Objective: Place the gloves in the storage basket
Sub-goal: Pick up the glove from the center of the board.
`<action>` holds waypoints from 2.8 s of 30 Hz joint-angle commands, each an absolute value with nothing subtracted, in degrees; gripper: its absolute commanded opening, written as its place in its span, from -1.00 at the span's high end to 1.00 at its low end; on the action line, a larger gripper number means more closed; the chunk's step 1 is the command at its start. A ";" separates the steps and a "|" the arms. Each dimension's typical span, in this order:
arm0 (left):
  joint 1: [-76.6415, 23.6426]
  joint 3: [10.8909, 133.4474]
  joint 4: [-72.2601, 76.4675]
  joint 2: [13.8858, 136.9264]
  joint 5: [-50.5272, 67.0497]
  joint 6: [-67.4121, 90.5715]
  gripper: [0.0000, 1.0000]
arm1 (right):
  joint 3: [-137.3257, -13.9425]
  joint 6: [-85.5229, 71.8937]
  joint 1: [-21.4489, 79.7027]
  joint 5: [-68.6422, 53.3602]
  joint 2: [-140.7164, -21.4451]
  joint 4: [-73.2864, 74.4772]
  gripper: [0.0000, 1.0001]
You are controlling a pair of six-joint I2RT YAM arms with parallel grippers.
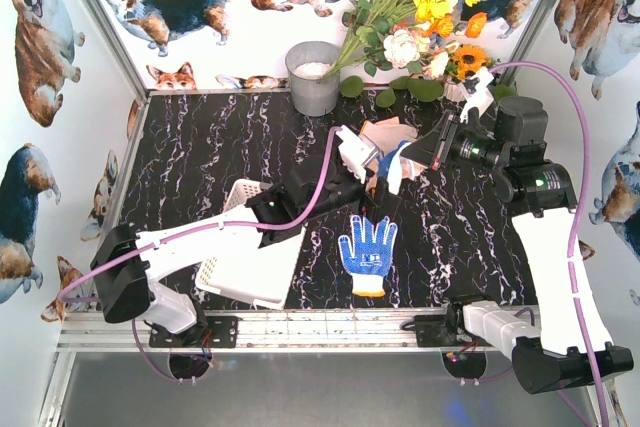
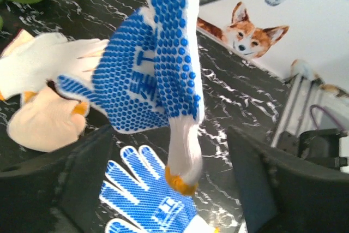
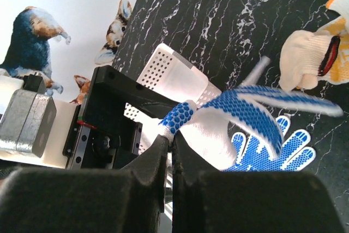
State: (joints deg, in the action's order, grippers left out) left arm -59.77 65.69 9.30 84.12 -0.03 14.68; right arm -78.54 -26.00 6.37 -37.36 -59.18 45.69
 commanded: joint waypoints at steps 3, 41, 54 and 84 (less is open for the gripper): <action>-59.72 67.85 11.06 84.40 2.63 14.83 -0.01 | -81.39 -27.59 6.50 -41.09 -58.42 43.33 1.00; -54.20 79.55 -15.99 92.82 5.68 41.01 1.00 | -58.67 -40.98 6.50 -27.89 -52.45 42.84 -0.52; -51.46 67.65 5.03 88.17 3.30 73.55 1.00 | -50.61 -51.58 6.59 -40.93 -47.52 33.27 -0.63; -51.94 59.21 18.27 85.80 -1.31 84.90 1.00 | -36.44 -79.88 8.44 -45.91 -48.21 -2.96 0.97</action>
